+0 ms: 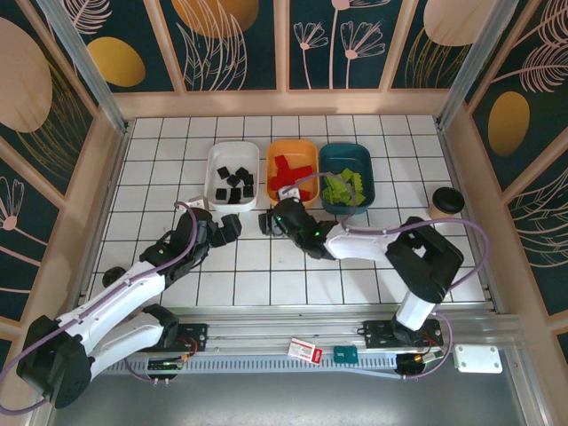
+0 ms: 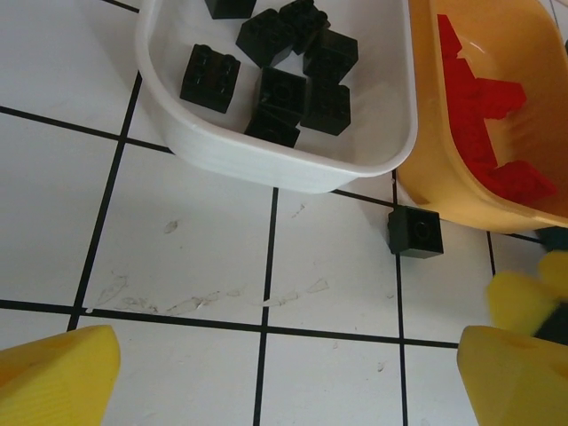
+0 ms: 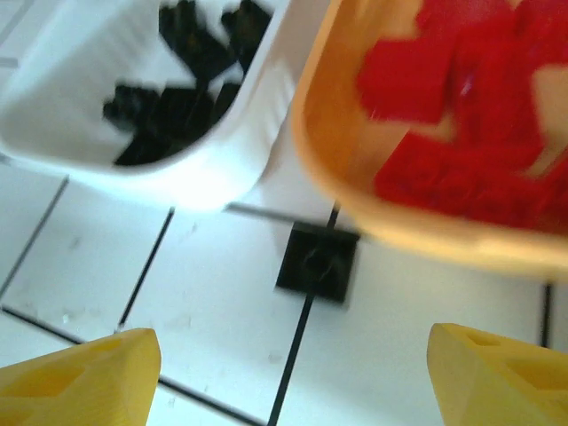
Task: Sort the legos into containers by color
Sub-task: Pick up the lego from the center of the table.
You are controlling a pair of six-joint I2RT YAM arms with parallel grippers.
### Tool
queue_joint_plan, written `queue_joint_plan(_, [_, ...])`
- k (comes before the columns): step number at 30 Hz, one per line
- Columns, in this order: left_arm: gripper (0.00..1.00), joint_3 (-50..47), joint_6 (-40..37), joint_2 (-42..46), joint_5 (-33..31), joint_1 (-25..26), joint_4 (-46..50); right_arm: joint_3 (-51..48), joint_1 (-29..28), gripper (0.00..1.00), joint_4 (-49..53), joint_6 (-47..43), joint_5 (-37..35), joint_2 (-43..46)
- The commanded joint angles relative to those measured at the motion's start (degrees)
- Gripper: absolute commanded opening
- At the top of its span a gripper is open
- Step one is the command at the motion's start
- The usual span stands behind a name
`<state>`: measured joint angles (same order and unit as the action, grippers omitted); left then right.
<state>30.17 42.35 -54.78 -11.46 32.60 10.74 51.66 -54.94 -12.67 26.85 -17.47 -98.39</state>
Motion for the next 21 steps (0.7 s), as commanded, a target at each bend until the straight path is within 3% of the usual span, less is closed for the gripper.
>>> queue_joint_plan(1, [0.97, -0.8, 0.6, 0.4, -1.2, 0.1, 0.8, 0.7, 0.3, 0.80, -0.6, 5.2, -0.7, -5.3])
queue_joint_plan(6, [0.97, -0.9, 0.7, 0.6, -1.4, 0.1, 1.3, 6.2, 0.3, 0.80, -1.3, 3.8, -3.7, -11.5])
queue_joint_plan(11, [0.98, -1.6, 0.7, 1.7, -1.5, 0.1, 1.6, 10.1, 1.0, 0.73, -0.5, 2.1, -5.9, -16.1])
queue_joint_plan(17, [0.98, -1.8, 0.9, 1.6, -1.4, 0.1, 1.6, 13.4, 1.8, 0.56, 2.5, 2.1, -7.3, -20.2])
queue_joint_plan(21, [0.98, -1.5, 1.0, 1.6, -1.8, 0.1, 2.1, 10.6, 1.7, 0.35, -0.5, 1.0, -5.5, -18.0])
